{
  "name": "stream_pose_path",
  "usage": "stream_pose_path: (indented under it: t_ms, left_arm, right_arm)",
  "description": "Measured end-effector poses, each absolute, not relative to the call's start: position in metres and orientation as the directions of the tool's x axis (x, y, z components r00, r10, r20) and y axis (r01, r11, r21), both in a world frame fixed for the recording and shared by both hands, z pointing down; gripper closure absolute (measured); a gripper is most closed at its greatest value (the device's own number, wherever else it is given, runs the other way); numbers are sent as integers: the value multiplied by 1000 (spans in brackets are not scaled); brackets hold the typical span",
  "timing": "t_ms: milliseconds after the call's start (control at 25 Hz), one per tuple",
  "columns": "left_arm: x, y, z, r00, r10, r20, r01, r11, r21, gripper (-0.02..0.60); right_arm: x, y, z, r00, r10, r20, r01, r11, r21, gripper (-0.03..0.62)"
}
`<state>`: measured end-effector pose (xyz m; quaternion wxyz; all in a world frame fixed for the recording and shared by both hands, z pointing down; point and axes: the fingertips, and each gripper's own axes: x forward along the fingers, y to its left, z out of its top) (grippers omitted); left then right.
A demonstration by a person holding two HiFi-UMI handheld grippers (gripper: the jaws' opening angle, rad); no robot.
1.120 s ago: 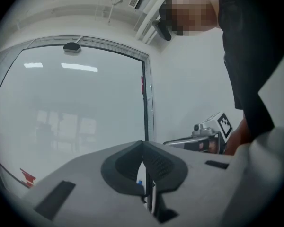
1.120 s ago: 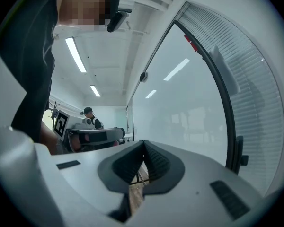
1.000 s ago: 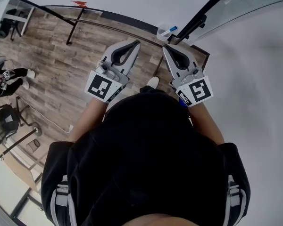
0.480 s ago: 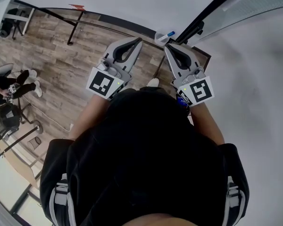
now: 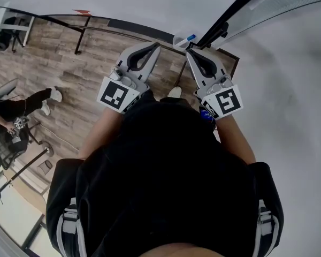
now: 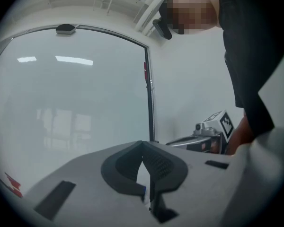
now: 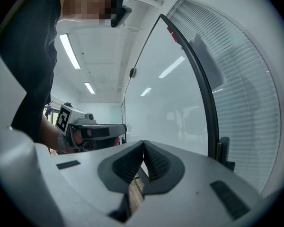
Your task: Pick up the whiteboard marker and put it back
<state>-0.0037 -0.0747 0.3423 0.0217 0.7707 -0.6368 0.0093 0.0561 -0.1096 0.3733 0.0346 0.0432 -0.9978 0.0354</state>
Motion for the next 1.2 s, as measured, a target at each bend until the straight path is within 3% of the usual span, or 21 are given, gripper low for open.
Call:
stream_pose_path:
  t_ms: [600, 760, 1200]
  left_arm:
    - [-17, -116, 364, 489, -872, -1, -872, -489, 33, 578]
    - [-22, -121, 377, 544, -838, 54, -839, -543, 22, 578]
    - [-41, -132, 397, 651, -757, 56, -759, -650, 42, 578]
  right_arm:
    - [44, -143, 409, -918, -349, 187, -377, 915, -141, 599]
    - [45, -152, 424, -872, -437, 219, -478, 857, -194, 599]
    - [36, -172, 484, -706, -574, 415, -686, 702, -195, 594]
